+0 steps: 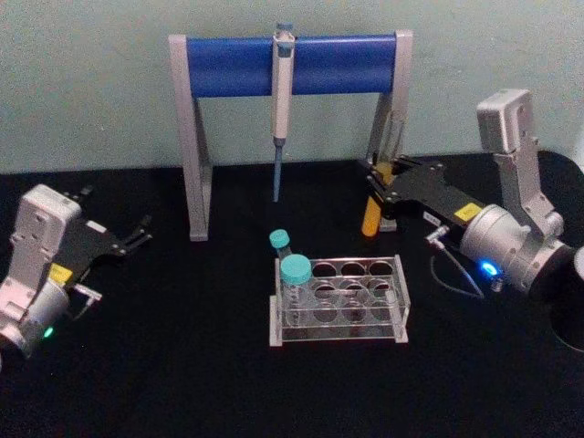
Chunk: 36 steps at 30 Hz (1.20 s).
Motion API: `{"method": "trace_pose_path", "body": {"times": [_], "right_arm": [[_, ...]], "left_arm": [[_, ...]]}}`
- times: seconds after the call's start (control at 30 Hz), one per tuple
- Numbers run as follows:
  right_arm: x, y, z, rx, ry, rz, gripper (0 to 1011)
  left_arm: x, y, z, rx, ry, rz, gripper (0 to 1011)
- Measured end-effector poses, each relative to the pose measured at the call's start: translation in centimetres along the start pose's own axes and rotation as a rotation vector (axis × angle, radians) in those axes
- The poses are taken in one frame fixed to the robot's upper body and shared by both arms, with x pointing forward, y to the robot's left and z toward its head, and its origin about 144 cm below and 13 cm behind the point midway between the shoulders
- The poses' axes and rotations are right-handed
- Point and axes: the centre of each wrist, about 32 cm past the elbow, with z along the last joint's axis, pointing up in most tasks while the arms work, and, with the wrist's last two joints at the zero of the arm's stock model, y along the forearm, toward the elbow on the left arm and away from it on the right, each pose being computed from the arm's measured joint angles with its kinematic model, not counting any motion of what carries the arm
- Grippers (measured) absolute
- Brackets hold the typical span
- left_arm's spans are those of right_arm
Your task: Pick up the test tube from the test tube rack, shake it, then place it back into the test tube rack.
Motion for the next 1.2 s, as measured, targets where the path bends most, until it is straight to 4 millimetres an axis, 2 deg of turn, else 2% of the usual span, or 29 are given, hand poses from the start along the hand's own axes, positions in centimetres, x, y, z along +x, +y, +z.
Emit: {"method": "trace_pose_path", "body": {"times": [0.43, 0.63, 0.87, 1.2], "right_arm": [[-0.5, -3.3, 0.1, -0.032, -0.021, 0.008, 235], [-1.3, -3.8, 0.1, -0.044, -0.010, 0.061, 235], [-2.3, -3.3, 0.0, -0.043, 0.010, 0.131, 235], [-2.7, -0.9, -0.1, -0.018, 0.024, 0.168, 235]], "left_arm": [[0.0, 0.0, 0.0, 0.000, 0.000, 0.000, 1001], [0.0, 0.0, 0.0, 0.000, 0.000, 0.000, 1001], [0.0, 0.0, 0.0, 0.000, 0.000, 0.000, 1001], [0.0, 0.0, 0.0, 0.000, 0.000, 0.000, 1001]]}}
